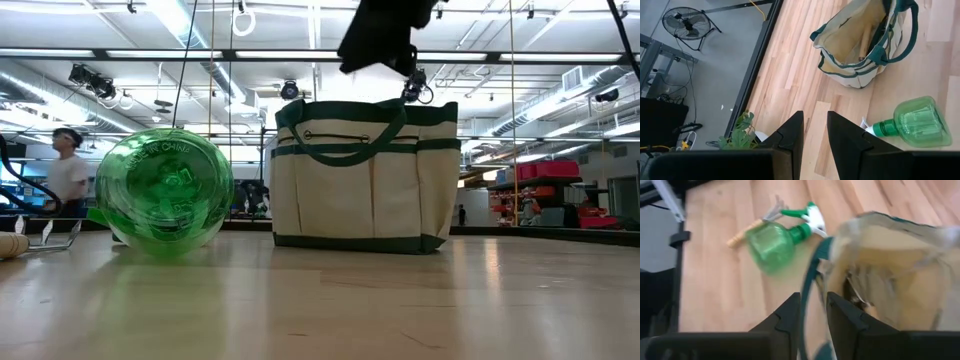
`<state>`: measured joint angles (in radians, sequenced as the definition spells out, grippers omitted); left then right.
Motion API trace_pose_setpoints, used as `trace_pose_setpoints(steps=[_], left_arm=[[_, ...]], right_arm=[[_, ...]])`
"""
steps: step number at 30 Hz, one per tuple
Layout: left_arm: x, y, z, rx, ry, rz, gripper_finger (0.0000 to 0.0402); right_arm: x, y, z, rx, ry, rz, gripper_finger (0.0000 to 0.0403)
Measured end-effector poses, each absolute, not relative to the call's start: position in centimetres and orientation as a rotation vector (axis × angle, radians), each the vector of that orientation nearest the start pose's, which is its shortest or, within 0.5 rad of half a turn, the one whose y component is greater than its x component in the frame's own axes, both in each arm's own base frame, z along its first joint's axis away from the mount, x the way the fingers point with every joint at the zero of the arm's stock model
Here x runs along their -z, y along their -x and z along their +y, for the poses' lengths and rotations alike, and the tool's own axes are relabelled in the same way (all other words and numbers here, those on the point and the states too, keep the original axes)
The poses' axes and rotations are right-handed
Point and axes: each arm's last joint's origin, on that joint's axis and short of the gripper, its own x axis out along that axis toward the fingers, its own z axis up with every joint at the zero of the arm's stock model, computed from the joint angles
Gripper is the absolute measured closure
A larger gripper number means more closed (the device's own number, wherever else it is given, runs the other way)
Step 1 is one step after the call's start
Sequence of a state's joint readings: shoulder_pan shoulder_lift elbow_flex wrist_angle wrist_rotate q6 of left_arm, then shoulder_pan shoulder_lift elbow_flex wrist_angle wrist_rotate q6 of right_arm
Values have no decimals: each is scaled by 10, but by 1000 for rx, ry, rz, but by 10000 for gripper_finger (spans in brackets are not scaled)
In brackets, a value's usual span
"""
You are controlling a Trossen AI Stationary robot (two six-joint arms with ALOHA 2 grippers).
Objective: Pick & Place Garden tools in Gardening bag
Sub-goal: Put the green spray bottle into the white gardening bag
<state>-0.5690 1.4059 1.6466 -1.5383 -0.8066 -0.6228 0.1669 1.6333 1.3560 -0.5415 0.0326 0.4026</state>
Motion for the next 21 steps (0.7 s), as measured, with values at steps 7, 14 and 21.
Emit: trace_pose_setpoints(steps=[7,14,21], left_arm=[[-396,-200,-103,-504,-210,858,310],[-392,-203,-106,-482,-153,874,310],[-360,-211,-111,-490,-182,902,310]], right_arm=[[-289,-348,80,-21,-282,803,309],[-289,-344,95,-19,-247,795,309],[-291,-342,107,-39,-249,773,309]])
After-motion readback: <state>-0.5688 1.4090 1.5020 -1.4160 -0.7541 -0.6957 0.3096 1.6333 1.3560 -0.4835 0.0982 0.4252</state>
